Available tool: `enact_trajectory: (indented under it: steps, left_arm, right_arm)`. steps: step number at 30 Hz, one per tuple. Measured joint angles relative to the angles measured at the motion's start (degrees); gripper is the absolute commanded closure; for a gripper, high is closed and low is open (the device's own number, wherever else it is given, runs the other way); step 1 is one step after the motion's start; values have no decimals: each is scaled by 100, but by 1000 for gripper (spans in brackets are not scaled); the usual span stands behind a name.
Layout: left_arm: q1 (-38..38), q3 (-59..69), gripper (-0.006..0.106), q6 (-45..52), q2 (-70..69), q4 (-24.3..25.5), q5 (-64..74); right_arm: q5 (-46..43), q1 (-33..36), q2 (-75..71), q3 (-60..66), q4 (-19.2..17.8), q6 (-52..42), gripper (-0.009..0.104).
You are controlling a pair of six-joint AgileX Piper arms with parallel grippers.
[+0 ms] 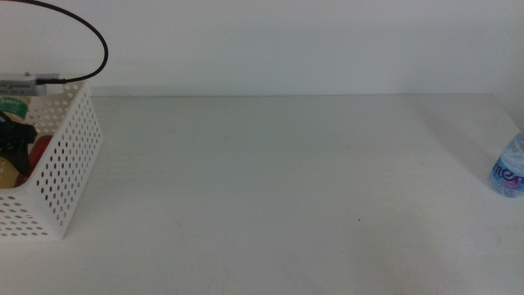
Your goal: Use arms to grab the bottles and put them into the dustbin to the left of the table.
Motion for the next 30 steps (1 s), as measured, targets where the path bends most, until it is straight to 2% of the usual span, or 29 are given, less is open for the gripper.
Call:
enact_trajectory:
  steps: [2, 3, 4, 6, 7, 21, 30]
  left_arm:
    - [0, 0, 74, 0, 11, -26, -13]
    - [0, -2, 49, 0, 11, -26, -25]
    - [0, -2, 32, 0, 11, -31, -36]
    - [0, -2, 15, 0, 11, -31, -43]
    - [0, -7, 10, 0, 11, -31, -49]
    - [-83, -69, 10, -127, -585, -367, -52]
    - [-1017, -69, 10, -360, -1464, -533, -249]
  right_arm:
    - [0, 0, 0, 0, 0, 0, 21]
    - [0, 0, 0, 0, 0, 0, 21]
    - [0, 0, 0, 0, 0, 0, 21]
    - [0, 0, 0, 0, 0, 0, 21]
    - [0, 0, 0, 0, 0, 0, 21]
    - [0, 0, 0, 0, 0, 0, 21]
    - [0, 0, 0, 0, 0, 0, 21]
